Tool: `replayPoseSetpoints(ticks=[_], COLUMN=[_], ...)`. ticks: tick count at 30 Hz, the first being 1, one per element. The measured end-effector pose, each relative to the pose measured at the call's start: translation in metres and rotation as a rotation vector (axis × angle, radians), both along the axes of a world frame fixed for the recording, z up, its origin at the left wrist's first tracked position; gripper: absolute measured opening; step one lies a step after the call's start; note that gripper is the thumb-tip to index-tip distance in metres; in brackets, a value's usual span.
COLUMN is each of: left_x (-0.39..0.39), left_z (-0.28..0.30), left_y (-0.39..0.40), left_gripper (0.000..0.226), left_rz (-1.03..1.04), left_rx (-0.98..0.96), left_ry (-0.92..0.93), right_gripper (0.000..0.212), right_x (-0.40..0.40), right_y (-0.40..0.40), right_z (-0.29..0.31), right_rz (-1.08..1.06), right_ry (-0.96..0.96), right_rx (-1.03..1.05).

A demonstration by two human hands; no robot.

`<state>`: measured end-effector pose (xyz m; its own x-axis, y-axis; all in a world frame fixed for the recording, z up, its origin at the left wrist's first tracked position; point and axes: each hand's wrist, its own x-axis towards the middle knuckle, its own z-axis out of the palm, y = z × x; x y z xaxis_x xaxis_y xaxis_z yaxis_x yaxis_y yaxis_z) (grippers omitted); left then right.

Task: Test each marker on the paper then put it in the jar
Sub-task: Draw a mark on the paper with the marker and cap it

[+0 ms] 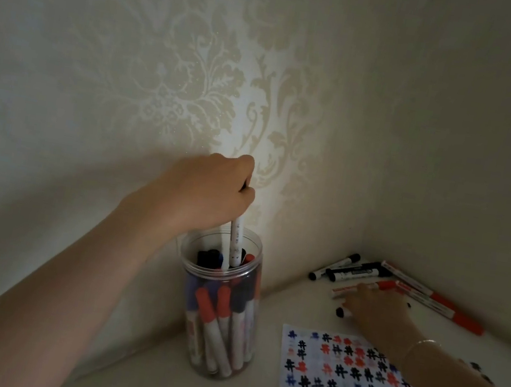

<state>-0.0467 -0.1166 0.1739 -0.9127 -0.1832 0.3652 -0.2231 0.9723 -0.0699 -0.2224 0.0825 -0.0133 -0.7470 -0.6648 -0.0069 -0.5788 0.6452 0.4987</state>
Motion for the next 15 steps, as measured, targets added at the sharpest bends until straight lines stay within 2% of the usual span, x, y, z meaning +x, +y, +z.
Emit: replayPoseSetpoints(ticks=[4, 7, 8, 10, 12, 13, 15], left_x=[0.0, 0.0, 0.0, 0.0, 0.0, -0.001, -0.001], left_z=[-0.002, -0.002, -0.002, -0.002, -0.003, -0.003, -0.001], left_y=[-0.001, -0.002, -0.003, -0.005, -0.008, -0.009, -0.011], left_gripper=[0.019, 0.019, 0.019, 0.018, 0.017, 0.016, 0.015], left_rz=[0.005, -0.02, -0.027, -0.04, -0.054, -0.066, -0.092], left_rx=[0.009, 0.121, 0.159, 0.189, 0.218, 0.252, 0.348], left_ry=[0.033, 0.009, 0.001, -0.003, 0.004, 0.005, -0.006], right_gripper=[0.044, 0.041, 0.034, 0.018, 0.013, 0.014, 0.015], right_x=[-0.002, 0.004, 0.008, 0.023, 0.047, 0.057, 0.073], right_y=[-0.005, -0.005, -0.004, -0.008, -0.022, -0.03, -0.046], right_z=[-0.002, 0.008, 0.014, 0.031, 0.06, 0.074, 0.102], right_rz=[0.076, 0.306, 0.425, 0.542, 0.425, 0.339, 0.202], right_ry=[0.043, 0.131, 0.173, 0.123, -0.09, -0.266, -0.764], right_rx=[-0.052, -0.335, -0.498, -0.824, -1.203, -1.396, -1.668])
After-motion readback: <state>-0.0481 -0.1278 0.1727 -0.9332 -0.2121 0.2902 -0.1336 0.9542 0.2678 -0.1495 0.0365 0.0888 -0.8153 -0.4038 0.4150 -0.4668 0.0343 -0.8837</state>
